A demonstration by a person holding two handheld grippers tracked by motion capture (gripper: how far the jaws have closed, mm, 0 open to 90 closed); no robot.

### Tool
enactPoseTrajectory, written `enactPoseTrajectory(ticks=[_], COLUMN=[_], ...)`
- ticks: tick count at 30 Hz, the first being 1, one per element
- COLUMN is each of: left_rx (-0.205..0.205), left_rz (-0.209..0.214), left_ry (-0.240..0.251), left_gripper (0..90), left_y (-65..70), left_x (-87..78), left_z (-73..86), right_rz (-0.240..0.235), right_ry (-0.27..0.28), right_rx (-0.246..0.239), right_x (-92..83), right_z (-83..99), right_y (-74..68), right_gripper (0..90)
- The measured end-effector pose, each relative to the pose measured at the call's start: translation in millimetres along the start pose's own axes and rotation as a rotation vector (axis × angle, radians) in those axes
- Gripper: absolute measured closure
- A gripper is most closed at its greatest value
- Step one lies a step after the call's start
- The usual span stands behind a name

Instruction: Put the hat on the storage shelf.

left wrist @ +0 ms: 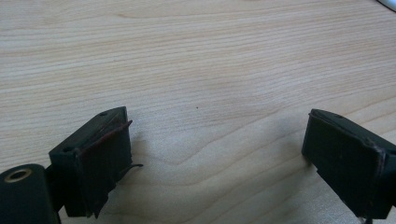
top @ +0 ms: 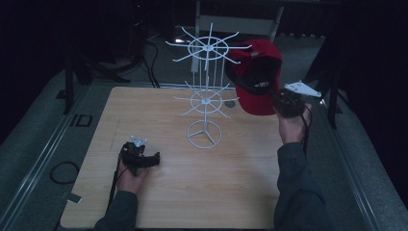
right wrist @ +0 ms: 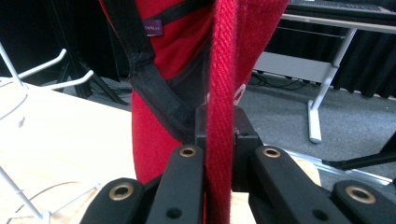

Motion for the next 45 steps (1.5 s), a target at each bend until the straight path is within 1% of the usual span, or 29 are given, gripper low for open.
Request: enactPoseTrajectory(ticks=[6,11,20,26,37,45], left_rx=[0.0,0.001,-0.002,-0.002,-0.003,-0.002], left_rz=[0.0,0.0,0.0,0.0,0.0,0.0], left_ry=[-0.001,-0.001,0.001,0.001,0.001,0.001], left_gripper=[8.5,8.5,8.4,8.5,8.5,8.5], left_y=[0.0,-0.1,0.1,0.1,0.2,0.2], left_x=[0.0,0.0,0.1,0.1,0.1,0.1], left_z=[0.0,0.0,0.0,0.0,0.0,0.0], right_rz=[-0.006,-0.011,-0.029,-0.023,-0.016,-0.01], right_ry=[0.013,0.02,0.033,0.037,0.041,0.044], right_rx=[-0.001,-0.001,0.028,0.021,0.042,0.046], right_x=[-2.0,-2.5,-6.6,-9.0,-9.9,-10.6], right_z=[-9.0,-12.7,-18.3,-22.1,-27.7,-32.4], right_y=[-1.8,-3.0,-2.8,-1.8,-1.7,-2.9], right_gripper=[86.0,86.0,86.0,86.0,86.0,86.0])
Point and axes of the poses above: each handheld gripper's, and its own axes: x roughly forward along the jaws, z roughly out of its underside, y roughly to its right, the point moved 5 cm from there along x, roughly forward along the jaws, and after that the axes turned 3 degrees about -x, right-handed, at the moved point
